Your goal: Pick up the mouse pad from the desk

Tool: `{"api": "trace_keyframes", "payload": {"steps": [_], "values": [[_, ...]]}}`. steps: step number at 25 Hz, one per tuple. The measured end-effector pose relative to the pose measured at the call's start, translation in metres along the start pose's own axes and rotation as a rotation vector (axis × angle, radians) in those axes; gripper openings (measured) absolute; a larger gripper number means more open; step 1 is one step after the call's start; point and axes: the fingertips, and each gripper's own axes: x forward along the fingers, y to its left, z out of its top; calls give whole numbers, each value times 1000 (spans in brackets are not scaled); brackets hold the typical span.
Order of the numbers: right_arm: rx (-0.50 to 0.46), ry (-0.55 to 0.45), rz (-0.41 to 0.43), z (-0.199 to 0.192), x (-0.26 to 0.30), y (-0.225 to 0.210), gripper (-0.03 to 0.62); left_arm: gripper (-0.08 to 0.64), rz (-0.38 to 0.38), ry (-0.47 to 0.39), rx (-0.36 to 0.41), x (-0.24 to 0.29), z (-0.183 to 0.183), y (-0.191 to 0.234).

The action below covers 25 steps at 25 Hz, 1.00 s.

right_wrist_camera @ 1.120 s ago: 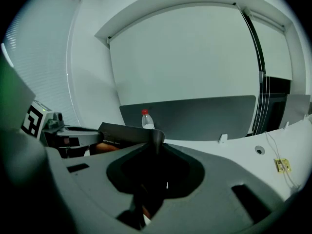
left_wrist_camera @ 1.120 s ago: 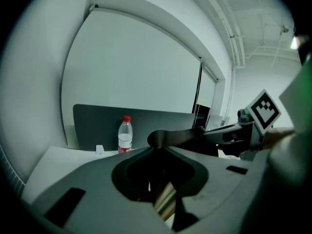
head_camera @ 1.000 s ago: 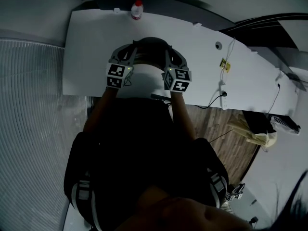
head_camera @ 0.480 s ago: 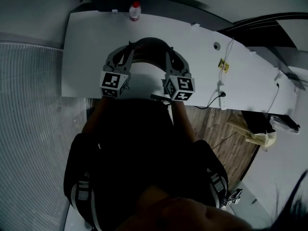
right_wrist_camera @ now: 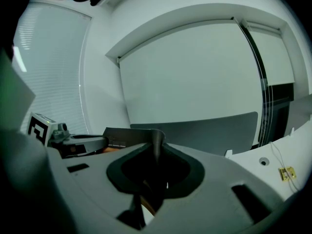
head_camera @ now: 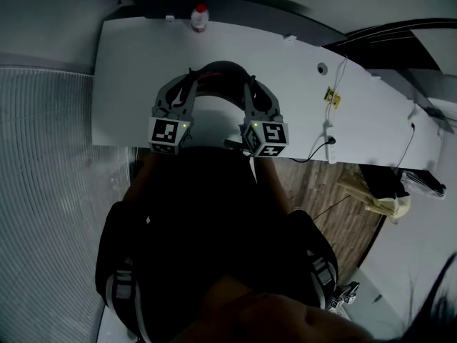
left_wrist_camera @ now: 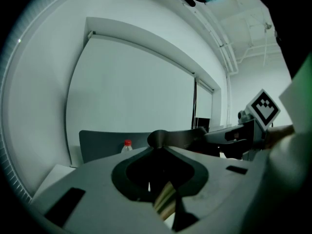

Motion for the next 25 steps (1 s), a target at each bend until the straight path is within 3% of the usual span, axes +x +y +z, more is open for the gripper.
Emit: {"api": "trace_keyframes", "payload": {"steps": [9,17,25], "values": [[14,14,11,-9,-1,7,49,48,-26,56,-31,-8,-7,-10],[5,16,13,-10,0,4,48,48,0,12,-23,-5,-13,0],[6,18,17,-10,-2,5,46,48,-6,30,-39,-8,-10,-4]]}}
